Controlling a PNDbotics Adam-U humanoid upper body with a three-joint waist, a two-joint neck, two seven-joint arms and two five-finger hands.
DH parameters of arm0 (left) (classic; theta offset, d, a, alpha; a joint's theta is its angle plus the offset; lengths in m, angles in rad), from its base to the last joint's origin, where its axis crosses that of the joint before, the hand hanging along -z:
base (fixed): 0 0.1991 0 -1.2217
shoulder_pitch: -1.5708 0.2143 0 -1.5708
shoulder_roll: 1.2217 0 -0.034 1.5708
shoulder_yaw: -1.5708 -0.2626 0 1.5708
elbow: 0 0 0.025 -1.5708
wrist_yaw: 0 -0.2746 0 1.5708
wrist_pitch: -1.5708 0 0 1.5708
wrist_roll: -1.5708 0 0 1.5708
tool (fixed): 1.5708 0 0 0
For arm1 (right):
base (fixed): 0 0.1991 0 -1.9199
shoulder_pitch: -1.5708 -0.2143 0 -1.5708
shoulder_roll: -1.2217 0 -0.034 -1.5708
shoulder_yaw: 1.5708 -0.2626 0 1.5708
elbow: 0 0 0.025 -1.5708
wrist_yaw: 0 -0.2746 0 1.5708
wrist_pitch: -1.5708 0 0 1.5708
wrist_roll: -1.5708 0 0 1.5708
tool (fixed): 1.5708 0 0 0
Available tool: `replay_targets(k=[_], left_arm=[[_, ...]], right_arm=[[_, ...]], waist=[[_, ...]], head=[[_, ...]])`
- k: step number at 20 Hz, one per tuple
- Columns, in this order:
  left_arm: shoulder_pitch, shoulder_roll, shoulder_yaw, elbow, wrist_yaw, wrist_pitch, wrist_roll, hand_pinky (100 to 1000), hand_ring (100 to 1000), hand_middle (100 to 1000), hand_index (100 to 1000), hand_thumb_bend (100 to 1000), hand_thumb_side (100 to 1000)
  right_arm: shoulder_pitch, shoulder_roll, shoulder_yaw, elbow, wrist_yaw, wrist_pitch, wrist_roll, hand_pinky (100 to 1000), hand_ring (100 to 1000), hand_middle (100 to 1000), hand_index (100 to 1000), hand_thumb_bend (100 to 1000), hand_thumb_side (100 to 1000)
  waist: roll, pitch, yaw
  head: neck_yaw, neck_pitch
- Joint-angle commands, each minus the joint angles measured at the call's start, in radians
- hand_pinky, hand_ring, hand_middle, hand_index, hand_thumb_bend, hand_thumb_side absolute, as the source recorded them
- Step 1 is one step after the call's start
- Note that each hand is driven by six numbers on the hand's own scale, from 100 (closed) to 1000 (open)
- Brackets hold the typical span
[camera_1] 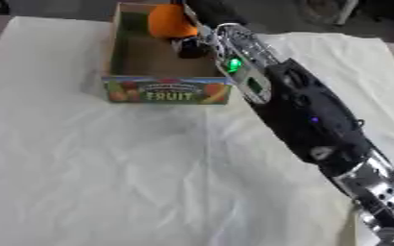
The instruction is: Pick up objects on the table and place them in the box.
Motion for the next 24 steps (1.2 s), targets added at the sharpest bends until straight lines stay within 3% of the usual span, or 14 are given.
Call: replay_targets(k=[1, 3, 9, 16, 18, 24], left_arm=[[-0.007, 0.009, -0.003, -0.02, 0.008, -0.001, -0.007, 321, 363, 633, 718, 100, 714], [-0.008, 0.009, -0.004, -0.02, 0.009, -0.001, -0.008, 321, 363, 633, 718, 100, 715], [-0.01, 0.007, -0.005, -0.02, 0.009, 0.002, -0.012, 322, 363, 634, 718, 100, 717], [-0.008, 0.006, -0.005, -0.02, 0.009, 0.007, -0.013, 322, 364, 635, 718, 100, 718], [-0.008, 0.006, -0.005, -0.02, 0.009, 0.008, -0.013, 322, 364, 635, 718, 100, 719], [-0.007, 0.004, -0.006, -0.02, 0.009, 0.012, -0.016, 323, 365, 636, 718, 100, 721]], right_arm=[[-0.024, -0.009, -0.015, 0.006, 0.029, -0.018, 0.076, 876, 1000, 757, 826, 100, 152], [-0.022, -0.008, -0.021, 0.012, 0.045, -0.024, 0.108, 877, 1000, 766, 839, 100, 156], [-0.017, -0.002, -0.032, 0.026, 0.089, -0.018, 0.125, 878, 1000, 783, 871, 100, 344], [-0.017, -0.002, -0.042, 0.031, 0.112, -0.006, 0.116, 886, 1000, 810, 930, 100, 471], [-0.02, -0.004, -0.045, 0.026, 0.109, -0.005, 0.116, 890, 1000, 814, 944, 139, 519], [-0.024, -0.01, -0.056, 0.022, 0.089, 0.004, 0.137, 910, 1000, 850, 995, 459, 738]], waist=[[0.001, -0.017, 0.007], [-0.002, -0.016, 0.013], [-0.009, -0.011, 0.023], [-0.009, -0.011, 0.019], [-0.008, -0.013, 0.017], [-0.007, -0.013, 0.016]], head=[[-0.012, -0.004], [-0.017, -0.005], [-0.026, -0.003], [-0.027, 0.001], [-0.027, 0.004], [-0.031, 0.001]])
